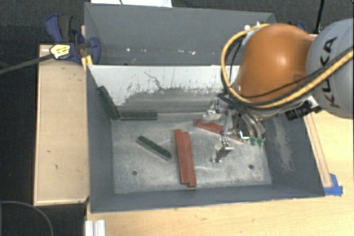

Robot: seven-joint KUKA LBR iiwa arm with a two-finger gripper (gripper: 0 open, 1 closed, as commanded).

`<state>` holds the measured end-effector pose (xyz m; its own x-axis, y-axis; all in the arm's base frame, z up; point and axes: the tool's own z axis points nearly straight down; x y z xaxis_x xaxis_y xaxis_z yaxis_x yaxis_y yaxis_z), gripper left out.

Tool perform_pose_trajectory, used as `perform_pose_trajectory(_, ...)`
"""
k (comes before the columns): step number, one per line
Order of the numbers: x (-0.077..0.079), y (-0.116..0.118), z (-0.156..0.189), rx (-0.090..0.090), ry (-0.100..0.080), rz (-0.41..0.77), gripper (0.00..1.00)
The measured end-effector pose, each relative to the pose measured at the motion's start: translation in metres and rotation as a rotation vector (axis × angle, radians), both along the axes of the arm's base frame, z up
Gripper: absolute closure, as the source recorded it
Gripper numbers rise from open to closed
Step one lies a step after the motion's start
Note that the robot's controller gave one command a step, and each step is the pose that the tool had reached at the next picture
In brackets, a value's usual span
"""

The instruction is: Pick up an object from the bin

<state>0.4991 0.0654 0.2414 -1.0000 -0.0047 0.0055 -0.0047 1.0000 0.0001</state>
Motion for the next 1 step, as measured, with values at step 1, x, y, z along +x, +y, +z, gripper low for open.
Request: perform_pose_trajectory(1,0.0015,-0.0003,0.0037,0.001,-0.008,-0.002,0.00)
